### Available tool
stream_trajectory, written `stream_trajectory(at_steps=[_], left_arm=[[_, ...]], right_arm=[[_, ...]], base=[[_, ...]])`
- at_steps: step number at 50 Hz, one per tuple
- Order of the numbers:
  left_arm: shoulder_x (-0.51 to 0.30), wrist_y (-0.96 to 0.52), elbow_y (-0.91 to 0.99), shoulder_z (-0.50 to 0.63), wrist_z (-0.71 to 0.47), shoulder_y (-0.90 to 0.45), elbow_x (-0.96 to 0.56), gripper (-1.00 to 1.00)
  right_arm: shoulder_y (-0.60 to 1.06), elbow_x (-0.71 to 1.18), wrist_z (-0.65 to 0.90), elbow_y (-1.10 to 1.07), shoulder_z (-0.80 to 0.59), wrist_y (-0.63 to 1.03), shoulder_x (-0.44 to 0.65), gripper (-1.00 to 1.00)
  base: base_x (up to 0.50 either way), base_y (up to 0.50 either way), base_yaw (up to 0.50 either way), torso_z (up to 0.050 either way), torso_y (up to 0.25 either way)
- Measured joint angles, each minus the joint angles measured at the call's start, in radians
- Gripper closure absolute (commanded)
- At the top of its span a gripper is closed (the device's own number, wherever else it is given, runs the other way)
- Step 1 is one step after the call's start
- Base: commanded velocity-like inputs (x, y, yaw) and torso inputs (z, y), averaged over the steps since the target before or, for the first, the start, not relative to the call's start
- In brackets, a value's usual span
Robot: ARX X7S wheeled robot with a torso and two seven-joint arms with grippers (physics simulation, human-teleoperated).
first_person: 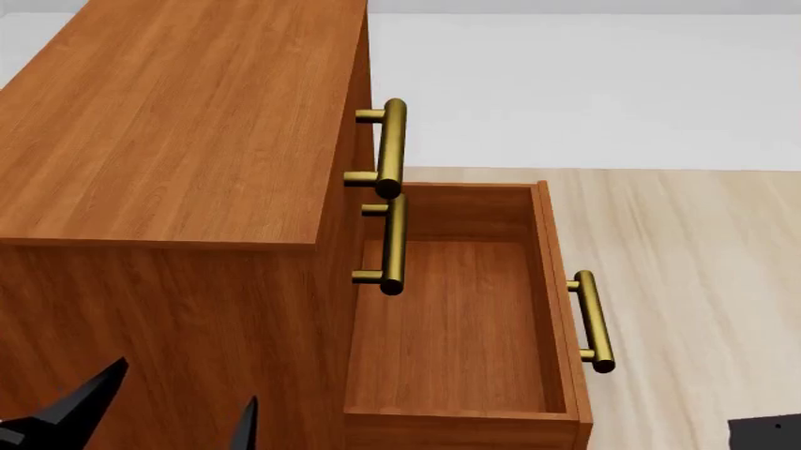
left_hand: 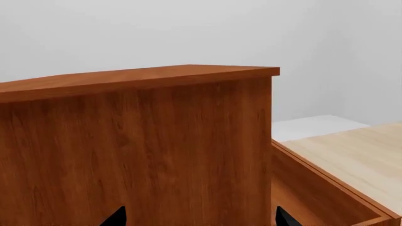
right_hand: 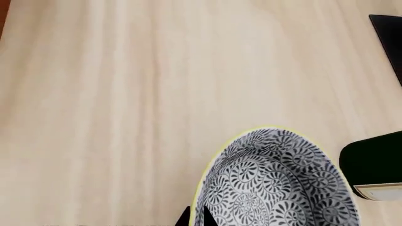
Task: Put the bowl in the bottom drawer of the cabinet.
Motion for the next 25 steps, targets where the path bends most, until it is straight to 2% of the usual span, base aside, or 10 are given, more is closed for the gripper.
stream_trajectory(at_steps=[25], left_arm=[[-0.004,0.009,-0.003,0.005,-0.006,0.002,-0.001,-1.0]], right_arm=[[0.057,0.06,0.043,-0.133,0.019,0.141,0.041,1.0]], base=[[0.0,0.0,0.0,0.0,0.0]])
